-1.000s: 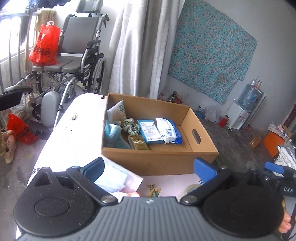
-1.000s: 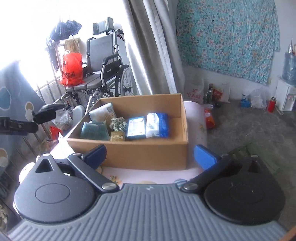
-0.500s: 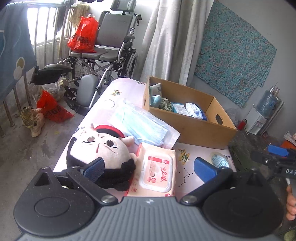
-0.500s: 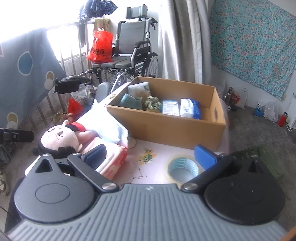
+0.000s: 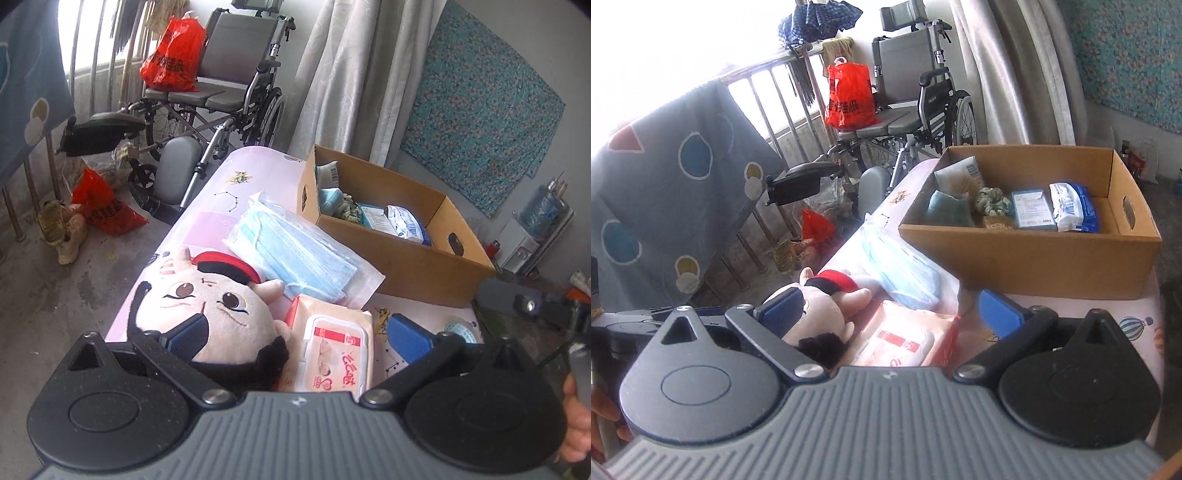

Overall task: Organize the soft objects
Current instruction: 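Grasp the blue mask bag with the left tool while the right tool grasps the white tape roll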

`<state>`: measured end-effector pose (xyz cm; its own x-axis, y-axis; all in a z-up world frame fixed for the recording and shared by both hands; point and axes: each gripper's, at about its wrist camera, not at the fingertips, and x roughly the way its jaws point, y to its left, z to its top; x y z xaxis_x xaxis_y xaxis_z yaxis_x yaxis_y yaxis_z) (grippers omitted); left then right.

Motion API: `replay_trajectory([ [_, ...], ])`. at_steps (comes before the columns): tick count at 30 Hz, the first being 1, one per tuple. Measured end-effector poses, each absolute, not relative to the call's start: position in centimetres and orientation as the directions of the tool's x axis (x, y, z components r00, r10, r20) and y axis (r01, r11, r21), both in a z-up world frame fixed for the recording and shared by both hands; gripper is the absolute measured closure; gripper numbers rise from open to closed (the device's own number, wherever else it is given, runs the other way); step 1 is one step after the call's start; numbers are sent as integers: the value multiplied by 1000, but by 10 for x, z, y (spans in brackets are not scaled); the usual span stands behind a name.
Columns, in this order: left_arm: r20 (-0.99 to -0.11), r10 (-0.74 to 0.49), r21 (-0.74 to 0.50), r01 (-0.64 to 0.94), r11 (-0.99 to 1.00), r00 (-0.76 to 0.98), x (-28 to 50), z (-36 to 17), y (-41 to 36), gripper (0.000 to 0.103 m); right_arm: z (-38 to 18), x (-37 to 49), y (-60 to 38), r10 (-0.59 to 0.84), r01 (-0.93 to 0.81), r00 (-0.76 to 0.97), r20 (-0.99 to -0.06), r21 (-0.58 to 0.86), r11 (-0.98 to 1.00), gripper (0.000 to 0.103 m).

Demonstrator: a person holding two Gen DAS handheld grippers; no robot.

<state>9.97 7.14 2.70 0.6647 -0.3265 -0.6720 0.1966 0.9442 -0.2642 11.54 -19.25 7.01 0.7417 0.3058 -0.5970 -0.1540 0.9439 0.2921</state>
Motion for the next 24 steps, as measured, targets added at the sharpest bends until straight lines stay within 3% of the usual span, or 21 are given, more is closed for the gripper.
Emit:
replay_trajectory([
  [5, -665, -491, -507, 142, 850, 562, 178, 12, 62, 0, 39, 153, -194, 283, -127, 720, -633, 281, 951, 3],
  [11, -700, -507, -576, 23, 817, 503, 260, -17, 30, 12, 1, 186, -202, 302, -105, 675, -673, 318, 942, 19],
  [16, -773, -438, -514, -49, 856, 458, 290, -40, 7, 36, -20, 206, -217, 295, -82, 661, -690, 324, 942, 25],
  [24, -826, -390, -491, -179, 852, 408, 302, -70, 6, 41, -33, 217, -233, 288, -71, 661, -693, 325, 943, 26],
])
